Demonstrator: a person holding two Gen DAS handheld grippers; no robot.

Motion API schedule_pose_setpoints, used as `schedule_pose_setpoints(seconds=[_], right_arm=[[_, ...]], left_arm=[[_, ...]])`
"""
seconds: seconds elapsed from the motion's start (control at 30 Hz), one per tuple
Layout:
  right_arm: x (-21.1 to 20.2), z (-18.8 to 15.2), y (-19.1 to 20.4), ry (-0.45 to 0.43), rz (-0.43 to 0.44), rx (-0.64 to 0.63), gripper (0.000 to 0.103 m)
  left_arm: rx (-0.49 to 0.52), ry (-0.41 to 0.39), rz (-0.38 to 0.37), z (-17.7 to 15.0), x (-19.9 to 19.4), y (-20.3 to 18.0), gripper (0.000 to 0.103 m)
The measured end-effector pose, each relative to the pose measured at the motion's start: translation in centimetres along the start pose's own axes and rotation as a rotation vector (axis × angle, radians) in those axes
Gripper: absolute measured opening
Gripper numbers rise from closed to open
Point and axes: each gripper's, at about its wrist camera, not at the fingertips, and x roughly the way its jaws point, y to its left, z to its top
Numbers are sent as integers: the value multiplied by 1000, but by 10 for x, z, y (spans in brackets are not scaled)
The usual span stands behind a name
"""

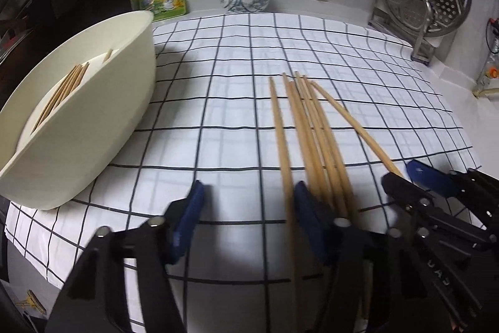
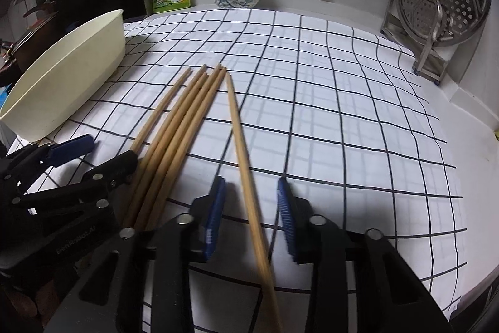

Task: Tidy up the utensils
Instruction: 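Close the left tool on a chopstick while the right tool grasps another chopstick, then carry both chopsticks into the white basin and open both tools to release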

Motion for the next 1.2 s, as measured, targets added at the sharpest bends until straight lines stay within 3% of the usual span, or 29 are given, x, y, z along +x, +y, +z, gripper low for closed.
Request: schedule_pose_setpoints(seconds=[0.03, 0.13, 0.5, 0.8, 0.97, 1.2], right_arm=[[0, 0, 3, -1, 0, -10, 12], [-1, 1, 3, -1, 6, -10, 7], [-17, 1, -13, -40, 107, 107, 6], [-37, 13, -2, -107, 141, 147, 6], [-47, 31, 20, -156, 178, 161, 7], [-50, 80, 82, -198, 270, 83, 7]], left_arm=[[10, 0, -9, 0, -1, -2, 34], [20, 10, -32, -1, -3, -5, 7], [-39, 16, -92, -5, -19, 15, 7], [-68, -69, -106, 6, -50, 36, 7], [-103, -133, -92, 22, -73, 67, 7], [-184, -243, 1, 40, -100, 137, 7]])
